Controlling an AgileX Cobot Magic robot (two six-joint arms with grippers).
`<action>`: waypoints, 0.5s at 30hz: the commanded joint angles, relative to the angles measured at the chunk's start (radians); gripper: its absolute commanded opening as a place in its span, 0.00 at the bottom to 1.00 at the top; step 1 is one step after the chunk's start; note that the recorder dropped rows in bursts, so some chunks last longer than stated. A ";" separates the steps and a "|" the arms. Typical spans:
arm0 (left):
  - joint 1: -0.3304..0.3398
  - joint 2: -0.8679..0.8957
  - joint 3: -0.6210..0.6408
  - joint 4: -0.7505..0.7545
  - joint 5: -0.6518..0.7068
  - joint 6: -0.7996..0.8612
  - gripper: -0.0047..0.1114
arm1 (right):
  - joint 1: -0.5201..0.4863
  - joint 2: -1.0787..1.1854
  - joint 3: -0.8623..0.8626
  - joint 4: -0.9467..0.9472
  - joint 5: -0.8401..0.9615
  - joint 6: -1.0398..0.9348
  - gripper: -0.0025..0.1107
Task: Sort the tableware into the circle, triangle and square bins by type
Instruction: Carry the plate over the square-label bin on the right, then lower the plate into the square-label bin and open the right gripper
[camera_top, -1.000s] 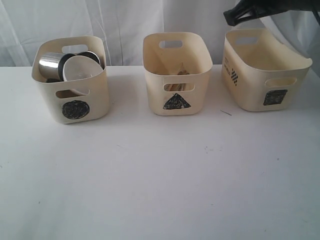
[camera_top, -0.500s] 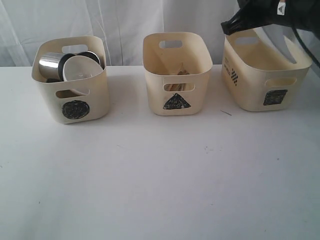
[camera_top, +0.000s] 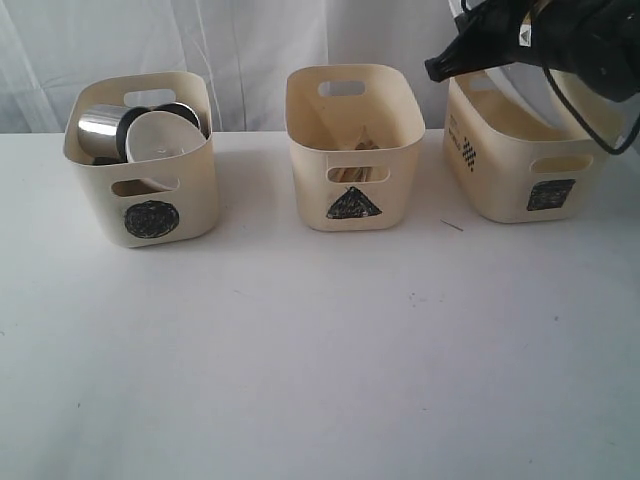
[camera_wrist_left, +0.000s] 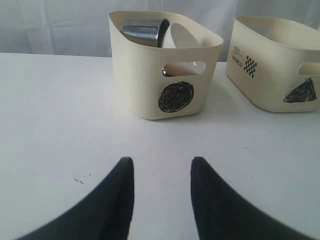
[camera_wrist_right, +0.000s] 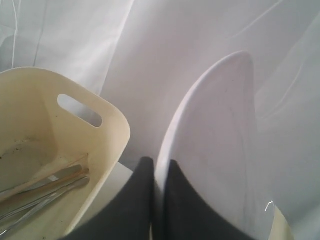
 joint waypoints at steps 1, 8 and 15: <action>0.002 -0.005 0.004 -0.008 0.000 -0.007 0.41 | -0.022 0.015 -0.013 -0.017 -0.058 -0.012 0.02; 0.002 -0.005 0.004 -0.008 0.000 -0.007 0.41 | -0.039 0.033 -0.013 -0.019 -0.074 -0.012 0.02; 0.002 -0.005 0.004 -0.008 0.000 -0.007 0.41 | -0.042 0.045 -0.013 -0.021 -0.092 0.010 0.14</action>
